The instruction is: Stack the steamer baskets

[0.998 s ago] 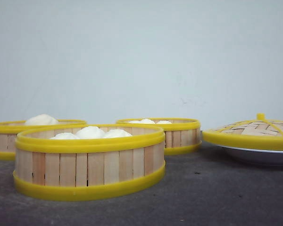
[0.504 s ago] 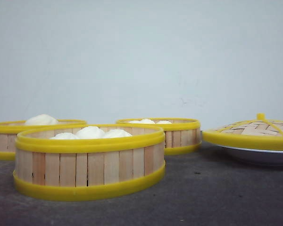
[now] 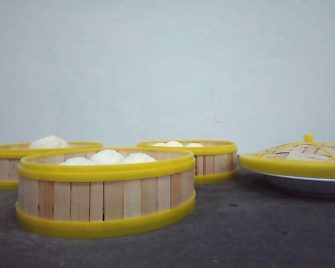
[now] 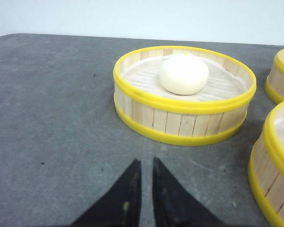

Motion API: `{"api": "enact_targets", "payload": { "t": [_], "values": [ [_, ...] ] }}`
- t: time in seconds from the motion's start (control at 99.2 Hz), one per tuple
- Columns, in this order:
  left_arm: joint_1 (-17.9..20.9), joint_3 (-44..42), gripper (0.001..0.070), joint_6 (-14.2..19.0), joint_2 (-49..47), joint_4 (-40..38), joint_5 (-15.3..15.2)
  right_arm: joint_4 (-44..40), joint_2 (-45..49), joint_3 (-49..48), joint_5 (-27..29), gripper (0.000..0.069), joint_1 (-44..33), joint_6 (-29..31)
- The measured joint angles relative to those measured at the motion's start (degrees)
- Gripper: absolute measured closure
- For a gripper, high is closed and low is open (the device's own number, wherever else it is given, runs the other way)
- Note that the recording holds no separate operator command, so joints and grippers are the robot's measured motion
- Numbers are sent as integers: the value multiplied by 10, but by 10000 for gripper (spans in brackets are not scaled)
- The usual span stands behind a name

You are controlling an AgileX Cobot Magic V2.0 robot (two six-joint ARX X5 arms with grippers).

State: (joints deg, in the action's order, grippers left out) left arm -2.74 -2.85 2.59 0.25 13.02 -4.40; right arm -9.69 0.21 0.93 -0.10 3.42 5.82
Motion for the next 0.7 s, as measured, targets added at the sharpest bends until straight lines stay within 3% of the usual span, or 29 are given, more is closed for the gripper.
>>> {"api": "enact_targets", "payload": {
  "t": [0.524,0.696],
  "values": [
    [0,0,695,1,0,0,0,0,0,0,-9,685,0,1],
    [0,0,695,54,0,0,5,1,0,0,-44,685,0,26]
  ]
}}
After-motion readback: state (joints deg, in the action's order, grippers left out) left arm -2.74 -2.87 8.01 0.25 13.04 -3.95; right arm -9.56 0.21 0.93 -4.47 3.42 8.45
